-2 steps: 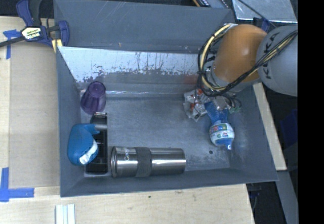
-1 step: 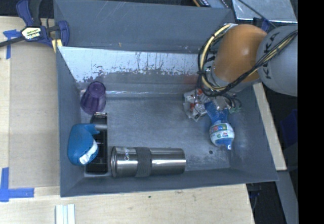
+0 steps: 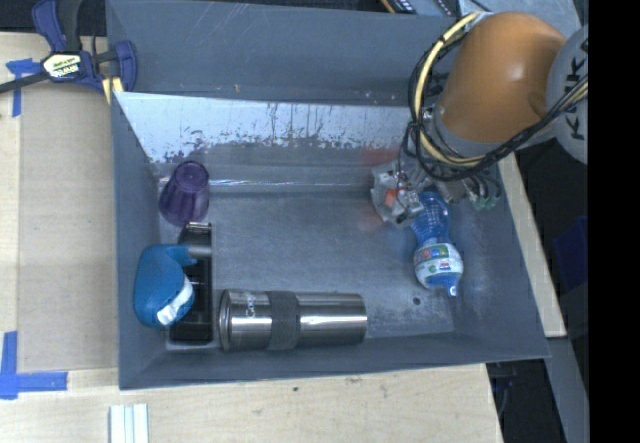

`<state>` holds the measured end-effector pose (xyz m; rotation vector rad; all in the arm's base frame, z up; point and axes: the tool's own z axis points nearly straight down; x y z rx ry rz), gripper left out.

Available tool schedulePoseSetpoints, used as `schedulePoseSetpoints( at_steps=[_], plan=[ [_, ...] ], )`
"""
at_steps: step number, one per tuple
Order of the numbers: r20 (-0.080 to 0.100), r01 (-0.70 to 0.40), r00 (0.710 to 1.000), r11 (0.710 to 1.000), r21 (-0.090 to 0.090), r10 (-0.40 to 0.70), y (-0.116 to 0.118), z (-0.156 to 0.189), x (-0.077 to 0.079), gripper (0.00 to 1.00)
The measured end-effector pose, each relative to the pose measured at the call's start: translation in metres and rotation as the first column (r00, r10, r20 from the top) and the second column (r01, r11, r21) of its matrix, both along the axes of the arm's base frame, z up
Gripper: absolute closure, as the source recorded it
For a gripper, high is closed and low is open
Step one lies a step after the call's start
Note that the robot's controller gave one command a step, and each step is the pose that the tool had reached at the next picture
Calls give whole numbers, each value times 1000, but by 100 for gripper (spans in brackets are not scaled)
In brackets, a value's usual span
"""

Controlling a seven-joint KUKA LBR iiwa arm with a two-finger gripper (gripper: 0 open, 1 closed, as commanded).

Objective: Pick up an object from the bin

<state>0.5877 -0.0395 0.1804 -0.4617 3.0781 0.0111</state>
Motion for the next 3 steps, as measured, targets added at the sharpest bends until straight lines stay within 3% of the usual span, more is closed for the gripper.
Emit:
schedulePoseSetpoints(
  at_steps=[1, 2, 3],
  plan=[
    [-5, -158, 987, 987, -4, 158, -6, -91, 30, 100],
    [-2, -259, 966, 966, -6, 259, -11, -96, 18, 100],
    [1, -60, 998, 998, -2, 60, -35, -86, 40, 100]
  ],
)
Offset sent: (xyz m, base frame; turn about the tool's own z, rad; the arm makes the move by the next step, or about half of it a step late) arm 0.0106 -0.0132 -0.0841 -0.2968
